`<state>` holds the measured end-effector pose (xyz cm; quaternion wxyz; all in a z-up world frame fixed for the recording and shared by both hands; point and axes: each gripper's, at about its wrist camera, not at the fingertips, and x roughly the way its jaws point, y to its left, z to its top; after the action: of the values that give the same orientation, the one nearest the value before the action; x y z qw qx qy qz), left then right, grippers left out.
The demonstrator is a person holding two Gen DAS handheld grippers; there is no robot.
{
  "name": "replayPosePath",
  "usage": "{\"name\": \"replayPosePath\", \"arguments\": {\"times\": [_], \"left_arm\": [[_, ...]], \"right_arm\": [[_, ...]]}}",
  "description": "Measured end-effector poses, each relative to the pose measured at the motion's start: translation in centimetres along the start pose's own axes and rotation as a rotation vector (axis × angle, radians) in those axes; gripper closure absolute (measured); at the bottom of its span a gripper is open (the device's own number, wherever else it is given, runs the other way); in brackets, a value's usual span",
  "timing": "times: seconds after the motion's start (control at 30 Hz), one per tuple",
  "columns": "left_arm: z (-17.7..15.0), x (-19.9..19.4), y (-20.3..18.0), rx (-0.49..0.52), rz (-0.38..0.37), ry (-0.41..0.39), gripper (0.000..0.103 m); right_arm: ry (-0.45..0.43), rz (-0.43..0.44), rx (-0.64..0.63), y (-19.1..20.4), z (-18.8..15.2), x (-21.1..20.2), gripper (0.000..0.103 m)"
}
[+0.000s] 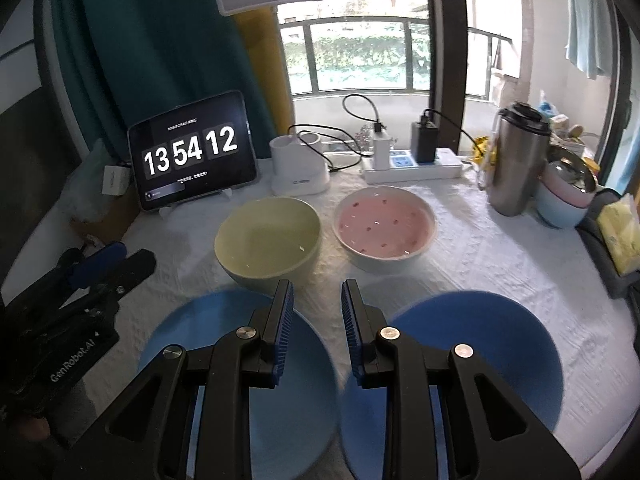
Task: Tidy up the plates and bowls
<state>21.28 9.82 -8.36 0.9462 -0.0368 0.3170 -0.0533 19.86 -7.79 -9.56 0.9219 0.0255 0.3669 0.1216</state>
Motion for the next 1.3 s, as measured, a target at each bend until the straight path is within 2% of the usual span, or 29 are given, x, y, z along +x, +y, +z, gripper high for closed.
{"name": "replayPosePath", "arguments": {"times": [0.2, 0.33, 0.53, 0.87, 1.3], "left_arm": [[1.2, 1.8, 1.0, -0.011, -0.008, 0.031, 0.059], [2.0, 2.8, 1.4, -0.007, -0.014, 0.037, 0.059], [2.5, 4.6, 1.4, 0.001, -0.034, 0.065, 0.059], [2.9, 9.0, 0.8, 0.0, -0.067, 0.185, 0.059], [1.7, 13.0, 1.5, -0.036, -0.075, 0.314, 0.059]], "right_arm": [[0.012, 0.014, 0.008, 1.1, 1.3, 1.5, 0.076], [0.03, 0.022, 0.028, 1.5, 1.8, 2.7, 0.069], [0.058, 0.015, 0.053, 1.9, 2.4, 4.5, 0.068], [0.176, 0.005, 0.198, -0.4, 3.0, 8.8, 0.068], [0.319, 0.013, 0.302, -1.0, 1.8, 13.8, 0.068]]}}
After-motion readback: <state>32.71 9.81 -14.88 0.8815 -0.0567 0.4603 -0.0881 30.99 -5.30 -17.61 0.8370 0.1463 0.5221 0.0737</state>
